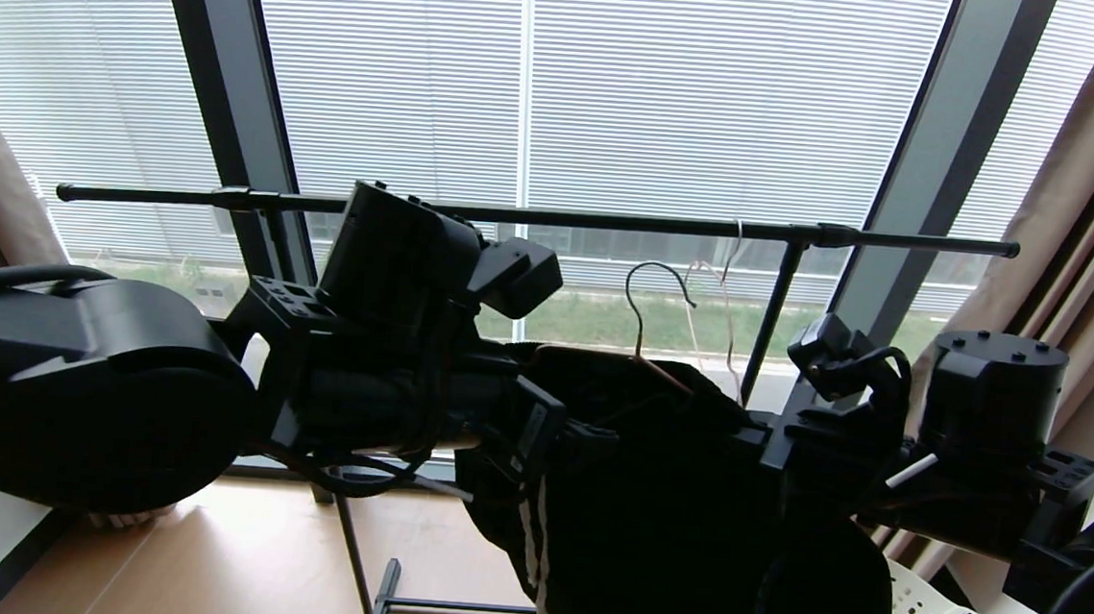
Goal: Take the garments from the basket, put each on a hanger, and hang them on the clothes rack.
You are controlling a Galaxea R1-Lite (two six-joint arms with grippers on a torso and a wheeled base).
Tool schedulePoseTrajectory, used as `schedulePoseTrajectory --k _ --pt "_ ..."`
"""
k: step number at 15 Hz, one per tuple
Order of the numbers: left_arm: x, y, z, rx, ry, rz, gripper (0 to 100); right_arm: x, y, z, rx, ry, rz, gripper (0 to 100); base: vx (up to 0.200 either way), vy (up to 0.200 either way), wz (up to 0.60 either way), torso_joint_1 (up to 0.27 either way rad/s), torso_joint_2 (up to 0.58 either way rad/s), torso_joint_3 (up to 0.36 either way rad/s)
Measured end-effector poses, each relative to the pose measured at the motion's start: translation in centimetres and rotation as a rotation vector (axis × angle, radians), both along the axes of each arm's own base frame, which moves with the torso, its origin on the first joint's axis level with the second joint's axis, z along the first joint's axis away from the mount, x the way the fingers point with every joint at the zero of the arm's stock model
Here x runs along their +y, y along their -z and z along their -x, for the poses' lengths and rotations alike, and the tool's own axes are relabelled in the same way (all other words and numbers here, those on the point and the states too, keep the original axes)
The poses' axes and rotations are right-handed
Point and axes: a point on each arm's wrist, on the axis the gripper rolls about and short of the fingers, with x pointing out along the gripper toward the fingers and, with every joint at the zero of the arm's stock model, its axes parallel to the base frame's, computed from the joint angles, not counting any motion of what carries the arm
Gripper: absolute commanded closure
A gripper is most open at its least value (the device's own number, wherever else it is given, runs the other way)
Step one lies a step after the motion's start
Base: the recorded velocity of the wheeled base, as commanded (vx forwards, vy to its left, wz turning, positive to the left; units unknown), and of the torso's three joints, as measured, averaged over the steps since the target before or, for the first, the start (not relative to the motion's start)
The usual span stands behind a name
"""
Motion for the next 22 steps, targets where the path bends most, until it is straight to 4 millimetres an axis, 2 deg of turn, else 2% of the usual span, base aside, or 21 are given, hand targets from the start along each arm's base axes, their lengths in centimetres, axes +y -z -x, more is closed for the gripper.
schedulePoseTrajectory --k 3,8,11,12,15,22 --pt "2.6 -1.4 0.3 -0.050 -0.016 0.009 0 -1.0 0.1 -0.5 0.018 -0.059 -0.030 100 0.000 0.000 0.00 0.000 0.00 0.000" --pt "10.7 -3.0 0.1 -0.186 0.029 -0.017 0 -4.5 0.4 -1.7 0.056 -0.231 -0.123 100 0.000 0.000 0.00 0.000 0.00 0.000" --pt "15.6 -2.7 -0.1 -0.297 0.141 -0.047 0 -6.7 0.7 -2.2 0.058 -0.362 -0.183 100 0.000 0.000 0.00 0.000 0.00 0.000" --pt "16.5 -2.2 -0.1 -0.327 0.208 -0.049 0 -7.3 0.9 -2.7 0.035 -0.371 -0.185 100 0.000 0.000 0.00 0.000 0.00 0.000" --pt "17.0 -0.5 -0.7 -0.356 0.315 -0.051 0 -7.7 1.6 -4.0 -0.004 -0.401 -0.192 100 0.000 0.000 0.00 0.000 0.00 0.000" --pt "13.6 2.4 -2.9 -0.414 0.497 -0.093 0 -7.5 1.6 -3.6 -0.006 -0.487 -0.215 100 0.000 0.000 0.00 0.000 0.00 0.000"
